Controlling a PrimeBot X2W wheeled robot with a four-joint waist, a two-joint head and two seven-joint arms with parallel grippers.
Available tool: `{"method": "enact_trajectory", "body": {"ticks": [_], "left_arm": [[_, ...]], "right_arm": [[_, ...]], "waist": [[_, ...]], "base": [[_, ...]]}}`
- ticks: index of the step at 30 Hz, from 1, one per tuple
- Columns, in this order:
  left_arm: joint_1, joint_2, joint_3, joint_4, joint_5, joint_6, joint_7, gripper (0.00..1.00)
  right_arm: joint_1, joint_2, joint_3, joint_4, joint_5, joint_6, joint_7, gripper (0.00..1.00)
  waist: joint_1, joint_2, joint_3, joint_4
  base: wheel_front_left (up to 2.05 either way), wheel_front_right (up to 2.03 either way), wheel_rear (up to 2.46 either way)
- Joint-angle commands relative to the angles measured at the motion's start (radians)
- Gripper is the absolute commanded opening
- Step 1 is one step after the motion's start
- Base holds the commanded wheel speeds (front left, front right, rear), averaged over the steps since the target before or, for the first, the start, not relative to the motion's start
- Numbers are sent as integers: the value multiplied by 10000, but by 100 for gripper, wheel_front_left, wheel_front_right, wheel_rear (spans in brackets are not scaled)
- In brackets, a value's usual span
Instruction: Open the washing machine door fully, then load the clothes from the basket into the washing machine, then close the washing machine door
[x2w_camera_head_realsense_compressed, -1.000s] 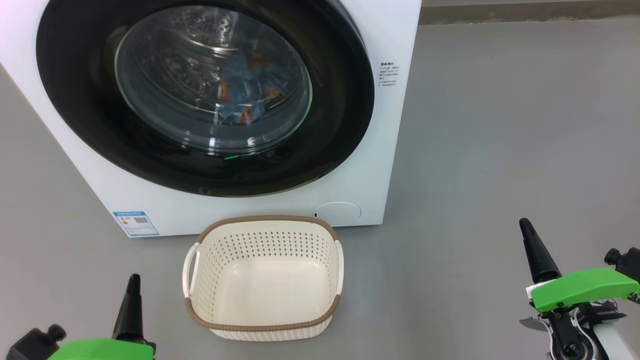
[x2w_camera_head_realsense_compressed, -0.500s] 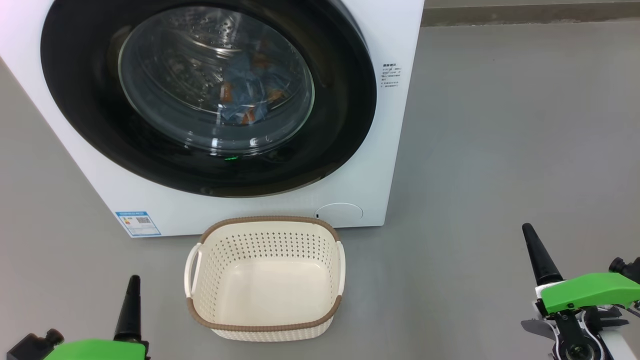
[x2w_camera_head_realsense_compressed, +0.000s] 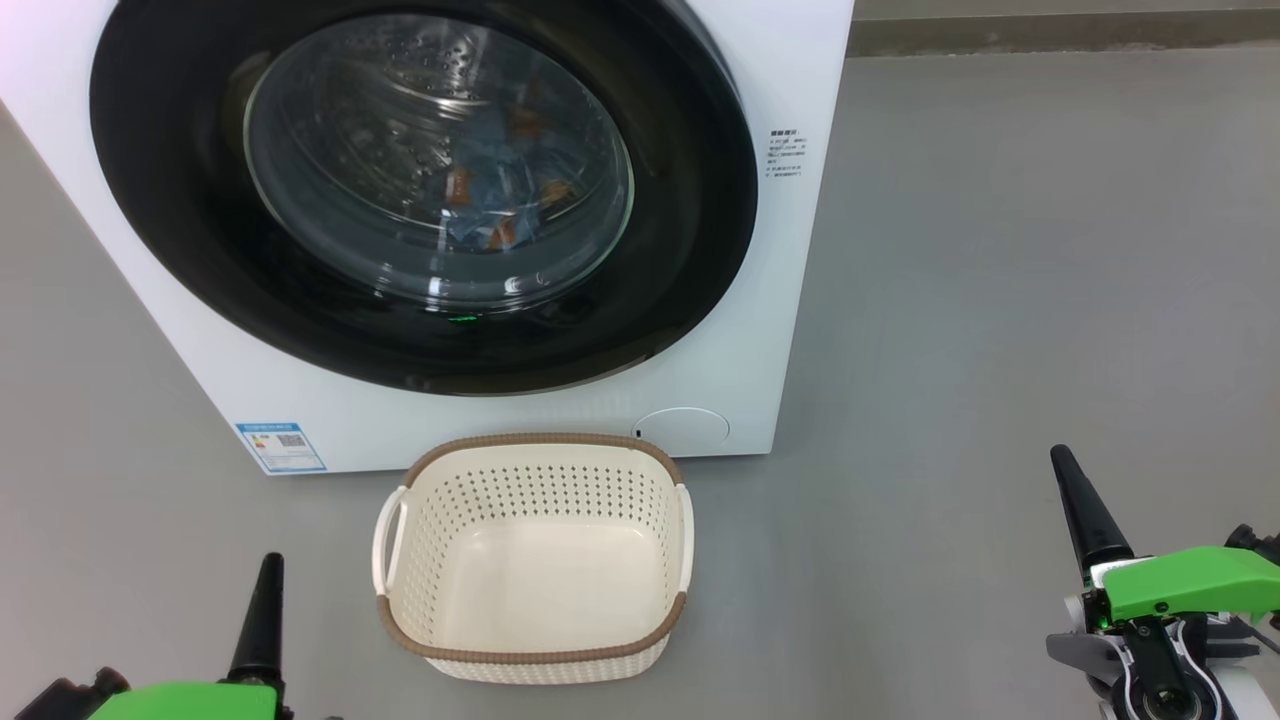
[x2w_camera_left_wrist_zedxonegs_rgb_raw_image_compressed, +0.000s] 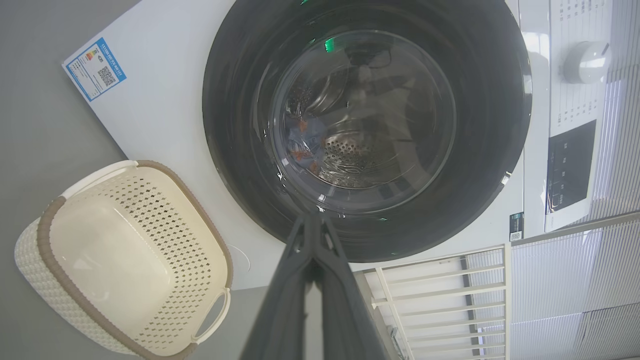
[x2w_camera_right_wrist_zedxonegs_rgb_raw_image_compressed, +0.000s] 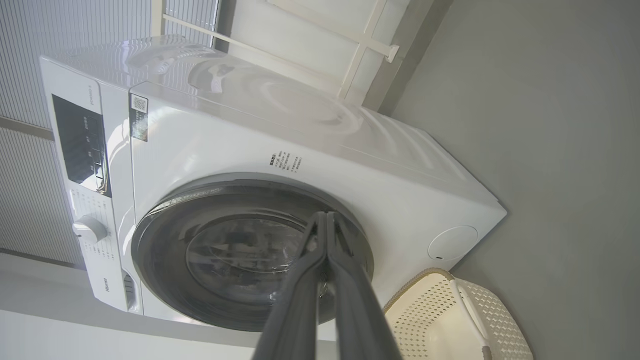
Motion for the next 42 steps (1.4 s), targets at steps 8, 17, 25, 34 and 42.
{"method": "enact_trajectory", "body": {"ticks": [8,17,25,34,42], "left_arm": [[-252,6,466,-325,-825,-153,265,0],[-249,-120,652,-339,-1544,-191,511,0],[-247,-232,816,-352,-2183,-225,729,0],[-246,-289,900,-359,-2508,-242,839,0],[-246,-289,899,-359,-2509,-242,838,0]], "right_arm": [[44,89,-147,-390,837,5,311,0],[126,261,-397,-464,1587,3,575,0],[198,415,-620,-530,2254,1,811,0],[235,494,-735,-563,2591,0,932,0],[234,497,-740,-563,2587,0,936,0]], "waist": [[0,-1,-22,33],[0,-1,-46,69],[0,-1,-67,101],[0,-1,-78,117],[0,-1,-78,117]], "base": [[0,0,0],[0,0,0],[0,0,0],[0,0,0],[0,0,0]]}}
